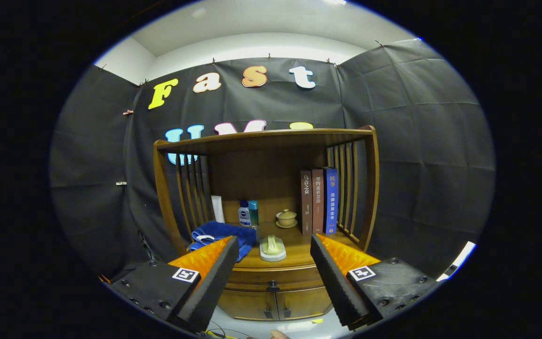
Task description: Pull open the drawer, take out the items inside it, and place them on the countertop above the cabinet.
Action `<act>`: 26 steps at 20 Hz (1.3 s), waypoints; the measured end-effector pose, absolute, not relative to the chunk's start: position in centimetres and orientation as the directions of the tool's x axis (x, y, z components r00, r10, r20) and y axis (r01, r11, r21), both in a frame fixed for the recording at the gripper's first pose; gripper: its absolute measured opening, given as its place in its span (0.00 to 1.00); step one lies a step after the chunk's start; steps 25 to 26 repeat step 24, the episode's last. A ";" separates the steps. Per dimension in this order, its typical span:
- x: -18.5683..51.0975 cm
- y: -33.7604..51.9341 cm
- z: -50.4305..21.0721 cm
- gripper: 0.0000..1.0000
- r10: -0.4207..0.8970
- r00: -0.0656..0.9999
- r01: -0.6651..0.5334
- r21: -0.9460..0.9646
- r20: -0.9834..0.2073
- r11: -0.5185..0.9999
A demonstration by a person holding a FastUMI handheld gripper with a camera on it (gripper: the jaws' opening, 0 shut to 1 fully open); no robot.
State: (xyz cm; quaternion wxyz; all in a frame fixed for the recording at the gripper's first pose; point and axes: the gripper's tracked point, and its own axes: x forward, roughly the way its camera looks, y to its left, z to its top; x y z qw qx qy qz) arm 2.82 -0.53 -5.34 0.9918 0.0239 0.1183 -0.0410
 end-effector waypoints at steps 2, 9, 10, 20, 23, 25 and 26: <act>2.2 -0.1 -4.6 0.99 -0.064 0.972 0.077 0.050 -0.225 0.996; 1.6 -0.2 -3.4 0.99 -0.071 0.977 0.078 0.026 -0.199 0.997; 1.5 -0.2 -3.4 0.99 -0.071 0.977 0.077 0.024 -0.201 0.997; 2.1 -0.4 -4.2 0.99 -0.071 0.972 0.076 0.011 -0.223 0.997; 2.1 -0.5 -4.2 0.99 -0.072 0.972 0.076 0.009 -0.223 0.997; 2.1 -0.5 -4.2 0.99 -0.072 0.972 0.075 0.008 -0.224 0.997; 2.1 -0.5 -4.2 0.99 -0.072 0.972 0.075 0.008 -0.224 0.997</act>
